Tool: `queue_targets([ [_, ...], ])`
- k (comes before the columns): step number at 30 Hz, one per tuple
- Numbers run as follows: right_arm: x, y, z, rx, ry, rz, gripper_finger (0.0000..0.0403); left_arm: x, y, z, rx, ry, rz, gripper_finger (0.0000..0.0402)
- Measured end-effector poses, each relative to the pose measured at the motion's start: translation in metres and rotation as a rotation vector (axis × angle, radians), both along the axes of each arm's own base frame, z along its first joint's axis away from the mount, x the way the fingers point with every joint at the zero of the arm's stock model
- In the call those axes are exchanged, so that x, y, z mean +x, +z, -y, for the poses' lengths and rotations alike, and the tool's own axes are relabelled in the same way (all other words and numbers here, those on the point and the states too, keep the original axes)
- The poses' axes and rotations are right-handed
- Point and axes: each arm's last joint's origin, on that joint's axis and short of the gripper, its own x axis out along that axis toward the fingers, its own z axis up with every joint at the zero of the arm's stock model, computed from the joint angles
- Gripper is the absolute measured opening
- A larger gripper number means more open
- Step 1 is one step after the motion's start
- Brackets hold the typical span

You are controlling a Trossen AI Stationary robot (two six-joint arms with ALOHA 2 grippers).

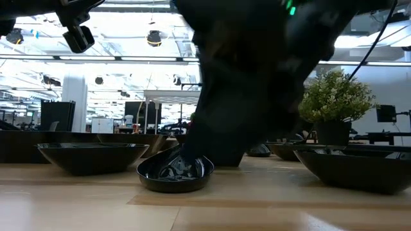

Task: Pick & Place Mini shaped plates
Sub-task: Stack the drop-shaped plate on top of the drop-shaped plate on the shelf

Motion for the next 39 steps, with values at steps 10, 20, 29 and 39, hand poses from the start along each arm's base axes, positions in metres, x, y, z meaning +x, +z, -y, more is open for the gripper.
queue_targets([
  [10, 0.003, -0.005, -0.001, 0.010, -0.015, 0.010, 0.0178, 0.000, 0.000, 0.000, -0.002, 0.000, 0.000, 0.0131],
  [20, 0.002, -0.007, 0.000, 0.018, -0.031, -0.004, 0.0117, 0.000, 0.000, 0.000, -0.003, 0.000, 0.000, 0.0131],
  [29, -0.001, 0.001, 0.003, 0.030, -0.030, -0.013, 0.0048, 0.000, 0.000, 0.000, -0.003, -0.001, 0.000, 0.0131],
  [39, -0.007, 0.038, 0.003, 0.041, 0.004, 0.065, 0.0006, 0.000, -0.001, 0.000, 0.007, 0.000, -0.005, 0.0131],
])
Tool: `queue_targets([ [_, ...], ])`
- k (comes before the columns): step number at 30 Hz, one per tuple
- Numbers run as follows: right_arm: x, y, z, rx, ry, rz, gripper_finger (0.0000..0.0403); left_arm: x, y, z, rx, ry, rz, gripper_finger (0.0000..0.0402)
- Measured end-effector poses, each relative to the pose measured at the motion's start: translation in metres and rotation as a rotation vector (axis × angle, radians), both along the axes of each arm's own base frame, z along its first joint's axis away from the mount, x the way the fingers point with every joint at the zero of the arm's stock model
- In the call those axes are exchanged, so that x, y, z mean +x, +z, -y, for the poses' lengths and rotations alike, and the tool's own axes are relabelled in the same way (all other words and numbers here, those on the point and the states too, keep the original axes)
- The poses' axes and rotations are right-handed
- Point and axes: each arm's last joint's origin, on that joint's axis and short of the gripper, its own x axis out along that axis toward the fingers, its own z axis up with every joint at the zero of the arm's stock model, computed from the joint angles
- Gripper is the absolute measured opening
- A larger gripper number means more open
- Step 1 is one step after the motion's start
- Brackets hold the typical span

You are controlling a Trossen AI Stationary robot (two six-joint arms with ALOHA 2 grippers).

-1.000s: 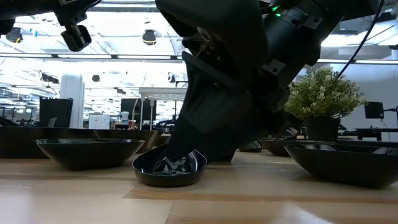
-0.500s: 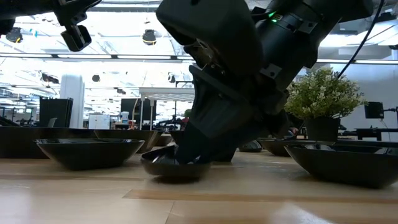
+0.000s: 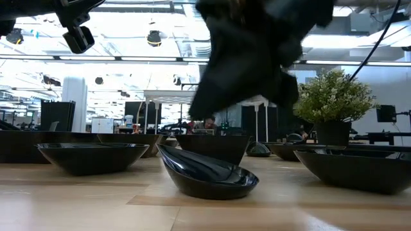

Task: Pick & Place Mini shaped plates
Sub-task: Stack the drop-shaped plate on top of the drop-shaped plate on the shelf

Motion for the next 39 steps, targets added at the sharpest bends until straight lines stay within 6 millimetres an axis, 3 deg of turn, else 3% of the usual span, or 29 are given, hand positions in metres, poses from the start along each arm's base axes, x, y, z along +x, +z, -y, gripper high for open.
queue_targets([
  [6, -0.006, 0.027, 0.003, -0.006, 0.036, 0.061, 0.0004, 0.000, 0.000, 0.000, 0.001, 0.000, -0.002, 0.0131],
  [10, -0.008, 0.032, 0.007, -0.034, 0.078, 0.043, 0.0017, 0.000, 0.000, 0.000, 0.002, 0.000, -0.002, 0.0131],
  [24, -0.001, -0.010, 0.001, -0.024, 0.123, -0.084, 0.0144, 0.000, 0.000, 0.000, 0.000, 0.000, -0.002, 0.0131],
  [31, -0.003, -0.012, 0.002, -0.061, 0.147, -0.110, 0.0163, 0.000, 0.000, 0.000, 0.000, 0.000, -0.002, 0.0131],
  [39, 0.002, -0.028, 0.000, -0.042, 0.151, -0.126, 0.0164, 0.000, 0.000, 0.000, -0.002, 0.000, -0.002, 0.0131],
])
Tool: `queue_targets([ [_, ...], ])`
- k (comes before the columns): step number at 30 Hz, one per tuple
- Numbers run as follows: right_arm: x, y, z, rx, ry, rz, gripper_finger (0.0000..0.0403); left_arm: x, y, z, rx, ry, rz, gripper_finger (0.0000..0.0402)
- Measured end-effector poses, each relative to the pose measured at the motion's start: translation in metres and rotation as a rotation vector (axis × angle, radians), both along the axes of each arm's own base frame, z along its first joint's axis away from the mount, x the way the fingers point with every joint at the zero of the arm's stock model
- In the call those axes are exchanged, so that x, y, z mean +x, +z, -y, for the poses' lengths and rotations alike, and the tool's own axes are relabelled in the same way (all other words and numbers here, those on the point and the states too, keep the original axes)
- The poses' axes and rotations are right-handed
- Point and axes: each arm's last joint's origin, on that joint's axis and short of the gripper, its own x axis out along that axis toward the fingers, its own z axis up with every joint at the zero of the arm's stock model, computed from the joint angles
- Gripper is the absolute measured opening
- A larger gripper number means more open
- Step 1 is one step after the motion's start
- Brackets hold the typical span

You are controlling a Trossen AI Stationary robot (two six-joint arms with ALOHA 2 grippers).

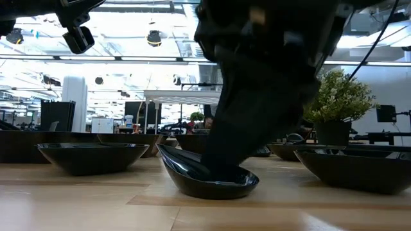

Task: Pick & Place Mini shaped plates
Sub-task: Stack the drop-shaped plate on top of the drop-shaped plate on the shelf

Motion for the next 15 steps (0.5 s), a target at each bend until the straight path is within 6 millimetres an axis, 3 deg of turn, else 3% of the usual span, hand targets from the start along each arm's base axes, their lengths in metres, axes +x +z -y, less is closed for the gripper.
queue_targets([
  [8, 0.0004, -0.0008, -0.0003, 0.008, 0.000, -0.003, 0.0153, 0.0000, 0.0000, 0.0000, 0.000, 0.000, 0.000, 0.0131],
  [15, 0.0003, -0.0008, -0.0007, 0.011, -0.002, -0.003, 0.0095, 0.0000, 0.0000, 0.0000, 0.000, 0.000, 0.000, 0.0131],
])
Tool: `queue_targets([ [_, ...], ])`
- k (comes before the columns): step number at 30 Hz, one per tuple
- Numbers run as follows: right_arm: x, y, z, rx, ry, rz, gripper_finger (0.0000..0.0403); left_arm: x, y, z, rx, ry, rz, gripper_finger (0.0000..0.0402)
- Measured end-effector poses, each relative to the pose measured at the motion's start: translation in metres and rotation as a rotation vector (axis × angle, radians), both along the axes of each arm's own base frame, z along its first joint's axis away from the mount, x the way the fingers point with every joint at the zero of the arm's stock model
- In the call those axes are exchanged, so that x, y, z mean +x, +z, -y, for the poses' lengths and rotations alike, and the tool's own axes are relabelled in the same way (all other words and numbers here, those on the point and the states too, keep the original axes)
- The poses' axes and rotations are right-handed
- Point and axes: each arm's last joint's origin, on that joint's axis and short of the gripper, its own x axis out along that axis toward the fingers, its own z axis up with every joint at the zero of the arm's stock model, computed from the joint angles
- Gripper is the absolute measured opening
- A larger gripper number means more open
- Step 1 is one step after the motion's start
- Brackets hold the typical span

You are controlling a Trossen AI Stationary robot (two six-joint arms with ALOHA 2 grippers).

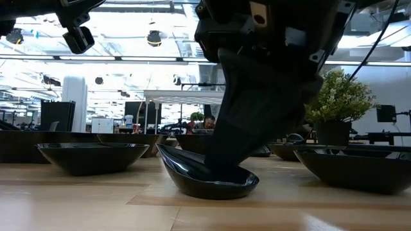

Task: Pick & Place Mini shaped plates
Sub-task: Stack the drop-shaped plate on top of the drop-shaped plate on the shelf

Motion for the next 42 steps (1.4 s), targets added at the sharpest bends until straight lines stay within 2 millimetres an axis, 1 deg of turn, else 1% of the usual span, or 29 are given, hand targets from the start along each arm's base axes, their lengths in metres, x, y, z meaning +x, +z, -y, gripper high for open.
queue_targets([
  [8, 0.000, 0.000, 0.000, 0.002, 0.002, -0.002, 0.0012, 0.000, 0.000, 0.000, 0.000, 0.000, 0.000, 0.0131],
  [9, 0.000, 0.000, 0.000, 0.002, 0.002, -0.002, 0.0006, 0.000, 0.000, 0.000, 0.000, 0.000, 0.000, 0.0131],
  [13, 0.000, 0.000, 0.000, 0.012, -0.013, -0.004, 0.0009, 0.000, 0.000, 0.000, 0.000, 0.000, 0.000, 0.0131],
  [18, 0.000, 0.002, 0.000, 0.019, -0.021, -0.002, 0.0003, 0.000, 0.000, 0.000, 0.000, 0.000, -0.001, 0.0131],
  [25, 0.002, 0.022, 0.001, 0.008, 0.004, 0.002, 0.0001, 0.000, 0.000, 0.000, 0.000, 0.000, -0.001, 0.0131],
  [29, 0.003, 0.046, 0.005, -0.003, 0.027, 0.052, 0.0001, 0.000, 0.000, 0.000, 0.000, 0.000, -0.001, 0.0131],
  [32, 0.002, 0.074, 0.013, 0.003, 0.039, 0.130, 0.0001, 0.000, 0.000, 0.000, 0.000, 0.000, -0.001, 0.0131],
  [34, 0.000, 0.092, 0.022, -0.002, 0.026, 0.173, 0.0001, 0.000, 0.000, 0.000, 0.000, 0.000, -0.001, 0.0131],
  [38, -0.013, 0.130, 0.052, -0.052, -0.047, 0.228, 0.0000, 0.000, 0.000, 0.000, 0.000, 0.000, -0.001, 0.0131],
  [42, -0.028, 0.165, 0.093, -0.113, -0.114, 0.271, 0.0000, 0.000, 0.000, 0.000, 0.001, 0.000, 0.000, 0.0131],
])
